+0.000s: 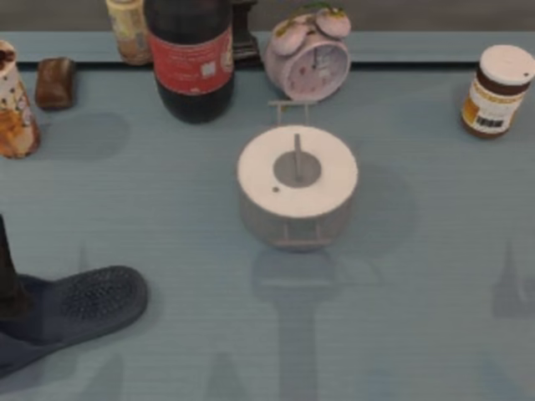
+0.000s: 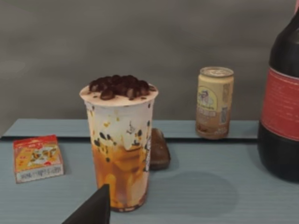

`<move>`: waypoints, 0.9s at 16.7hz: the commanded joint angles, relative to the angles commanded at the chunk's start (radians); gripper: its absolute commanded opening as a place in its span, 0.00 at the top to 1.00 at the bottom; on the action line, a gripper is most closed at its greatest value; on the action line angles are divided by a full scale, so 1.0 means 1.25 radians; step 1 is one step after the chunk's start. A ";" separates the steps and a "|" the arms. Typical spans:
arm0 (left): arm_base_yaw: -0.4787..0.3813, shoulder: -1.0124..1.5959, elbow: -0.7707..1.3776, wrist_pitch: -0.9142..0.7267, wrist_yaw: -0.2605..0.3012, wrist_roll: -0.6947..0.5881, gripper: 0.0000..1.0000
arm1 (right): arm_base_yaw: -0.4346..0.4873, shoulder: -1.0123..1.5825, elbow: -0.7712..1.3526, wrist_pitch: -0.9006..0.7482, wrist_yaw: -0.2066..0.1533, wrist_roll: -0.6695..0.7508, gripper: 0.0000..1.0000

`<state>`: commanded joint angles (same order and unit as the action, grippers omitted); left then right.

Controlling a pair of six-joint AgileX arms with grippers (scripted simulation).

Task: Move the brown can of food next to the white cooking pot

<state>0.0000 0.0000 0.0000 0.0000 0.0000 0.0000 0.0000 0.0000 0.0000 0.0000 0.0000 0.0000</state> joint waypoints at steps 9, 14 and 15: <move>0.000 0.000 0.000 0.000 0.000 0.000 0.00 | -0.008 0.202 0.150 -0.142 -0.004 -0.023 0.00; 0.000 0.000 0.000 0.000 0.000 0.000 0.00 | -0.023 0.519 0.410 -0.346 -0.006 -0.067 0.00; 0.000 0.000 0.000 0.000 0.000 0.000 0.00 | -0.026 0.592 0.474 -0.390 -0.008 -0.079 0.00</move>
<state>0.0000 0.0000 0.0000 0.0000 0.0000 0.0000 -0.0324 0.7395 0.5927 -0.4875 -0.0096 -0.0982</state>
